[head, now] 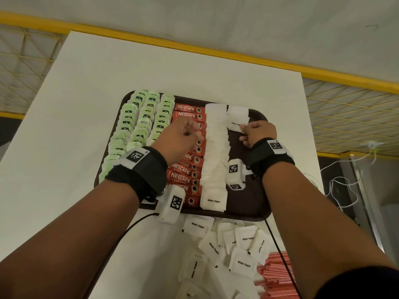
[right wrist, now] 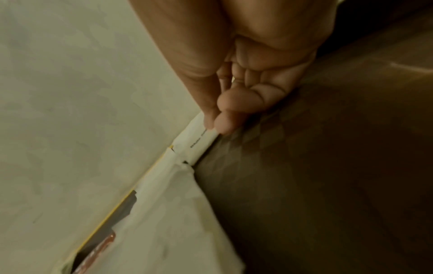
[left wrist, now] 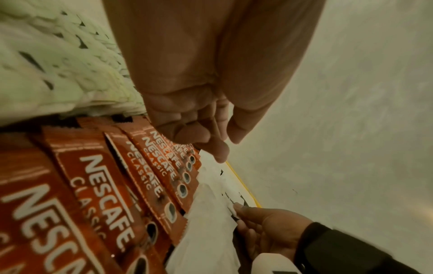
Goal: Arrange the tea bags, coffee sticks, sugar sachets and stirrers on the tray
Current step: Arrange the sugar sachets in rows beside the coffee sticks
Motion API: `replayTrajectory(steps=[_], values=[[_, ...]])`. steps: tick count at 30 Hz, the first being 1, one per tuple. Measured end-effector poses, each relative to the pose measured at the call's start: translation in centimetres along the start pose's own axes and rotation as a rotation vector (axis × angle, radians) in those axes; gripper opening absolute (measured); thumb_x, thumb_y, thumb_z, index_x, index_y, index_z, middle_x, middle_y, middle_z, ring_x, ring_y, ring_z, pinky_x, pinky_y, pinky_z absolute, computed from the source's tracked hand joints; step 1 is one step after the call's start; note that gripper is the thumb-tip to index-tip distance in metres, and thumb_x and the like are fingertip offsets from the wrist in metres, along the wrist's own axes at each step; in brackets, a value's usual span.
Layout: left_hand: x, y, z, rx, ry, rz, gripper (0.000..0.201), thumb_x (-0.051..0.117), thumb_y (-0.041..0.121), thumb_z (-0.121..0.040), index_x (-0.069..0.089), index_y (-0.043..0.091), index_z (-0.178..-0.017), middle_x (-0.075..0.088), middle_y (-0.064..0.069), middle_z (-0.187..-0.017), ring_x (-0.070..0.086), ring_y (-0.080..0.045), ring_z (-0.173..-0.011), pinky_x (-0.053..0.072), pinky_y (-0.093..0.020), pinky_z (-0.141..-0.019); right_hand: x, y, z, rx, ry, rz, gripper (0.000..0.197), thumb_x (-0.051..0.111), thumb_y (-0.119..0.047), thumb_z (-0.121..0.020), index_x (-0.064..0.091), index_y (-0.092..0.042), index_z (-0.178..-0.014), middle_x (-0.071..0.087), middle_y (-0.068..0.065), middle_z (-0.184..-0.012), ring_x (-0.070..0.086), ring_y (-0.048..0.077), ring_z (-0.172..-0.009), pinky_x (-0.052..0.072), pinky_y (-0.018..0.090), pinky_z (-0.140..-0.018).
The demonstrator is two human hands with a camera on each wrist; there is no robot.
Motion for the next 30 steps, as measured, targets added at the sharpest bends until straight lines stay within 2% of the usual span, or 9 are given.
replayTrajectory(steps=[3,6,10,13,15,21,25,28,30], values=[[-0.3,-0.1,0.9,-0.004,0.014,-0.008,0.017,0.057,0.023,-0.097,0.054,0.02,-0.113,0.071,0.004,-0.099,0.068,-0.01,-0.077,0.046,-0.019,-0.058,-0.2,-0.3,0.1,0.015,0.021,0.07,0.022,0.073,-0.03,-0.086,0.064,-0.013,-0.096,0.072,0.009,-0.078,0.068,0.019,-0.059,0.061,0.04,-0.072],[-0.3,0.2,2.1,0.006,0.016,-0.04,0.016,0.055,0.023,-0.097,0.054,0.018,-0.113,0.07,0.002,-0.101,0.066,-0.009,-0.076,0.046,-0.018,-0.06,-0.9,-1.2,1.3,-0.021,0.067,0.13,0.031,0.073,-0.037,-0.085,0.064,-0.013,-0.102,0.069,0.003,-0.072,0.067,0.019,-0.057,0.061,0.044,-0.075],[0.0,0.9,4.7,0.035,0.012,-0.102,0.013,0.054,0.021,-0.097,0.058,0.013,-0.107,0.069,-0.002,-0.098,0.062,-0.007,-0.074,0.044,-0.018,-0.066,-2.0,-2.6,5.7,-0.146,0.009,0.182,0.031,0.07,-0.033,-0.087,0.06,-0.011,-0.106,0.066,0.005,-0.074,0.065,0.021,-0.061,0.061,0.04,-0.068],[1.1,0.9,7.6,0.021,-0.039,-0.128,0.013,0.054,0.021,-0.098,0.061,0.013,-0.105,0.07,0.0,-0.092,0.061,-0.002,-0.07,0.043,-0.011,-0.061,-2.6,-3.1,11.0,-0.29,-0.115,0.266,0.024,0.068,-0.032,-0.089,0.059,-0.014,-0.101,0.062,-0.002,-0.075,0.065,0.018,-0.064,0.059,0.033,-0.065],[2.1,0.4,9.7,0.006,-0.076,-0.13,0.014,0.054,0.023,-0.098,0.061,0.012,-0.104,0.07,0.003,-0.09,0.061,-0.001,-0.07,0.044,-0.013,-0.062,-3.2,-2.6,14.6,-0.389,-0.194,0.325,0.021,0.068,-0.033,-0.089,0.059,-0.016,-0.098,0.061,-0.004,-0.081,0.065,0.016,-0.067,0.058,0.03,-0.065],[5.6,-2.3,16.0,-0.048,-0.143,-0.212,0.013,0.06,0.025,-0.096,0.064,0.014,-0.099,0.069,0.001,-0.09,0.063,-0.006,-0.072,0.045,-0.019,-0.062,-5.8,2.9,22.0,-0.487,-0.436,0.517,0.02,0.07,-0.033,-0.088,0.062,-0.016,-0.095,0.066,0.001,-0.084,0.067,0.02,-0.075,0.058,0.036,-0.069],[7.0,-3.9,19.6,-0.1,-0.145,-0.247,0.017,0.065,0.029,-0.092,0.065,0.014,-0.101,0.067,0.004,-0.091,0.062,-0.007,-0.076,0.044,-0.017,-0.061,-7.0,8.1,24.6,-0.495,-0.568,0.659,0.017,0.072,-0.032,-0.085,0.063,-0.021,-0.093,0.062,-0.006,-0.085,0.062,0.013,-0.078,0.052,0.028,-0.07],[7.5,-5.3,21.9,-0.131,-0.15,-0.402,0.027,0.071,0.035,-0.087,0.062,0.018,-0.106,0.063,0.006,-0.099,0.058,-0.009,-0.086,0.042,-0.018,-0.067,-7.9,10.9,25.9,-0.519,-0.616,0.793,0.019,0.073,-0.033,-0.084,0.063,-0.022,-0.095,0.063,-0.005,-0.09,0.058,0.012,-0.083,0.043,0.024,-0.07],[7.8,-6.3,23.3,-0.172,-0.171,-0.507,0.04,0.075,0.039,-0.083,0.057,0.021,-0.114,0.06,0.004,-0.11,0.056,-0.01,-0.09,0.043,-0.022,-0.074,-8.5,12.2,26.6,-0.505,-0.649,0.851,0.022,0.075,-0.034,-0.081,0.062,-0.023,-0.095,0.064,-0.004,-0.092,0.058,0.014,-0.087,0.045,0.026,-0.074]])
Point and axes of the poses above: each hand's wrist, its own z-axis away from the middle knuckle, its own x-axis out of the palm, y = z × x, the point moved 2 cm from there along -z, towards the middle knuckle
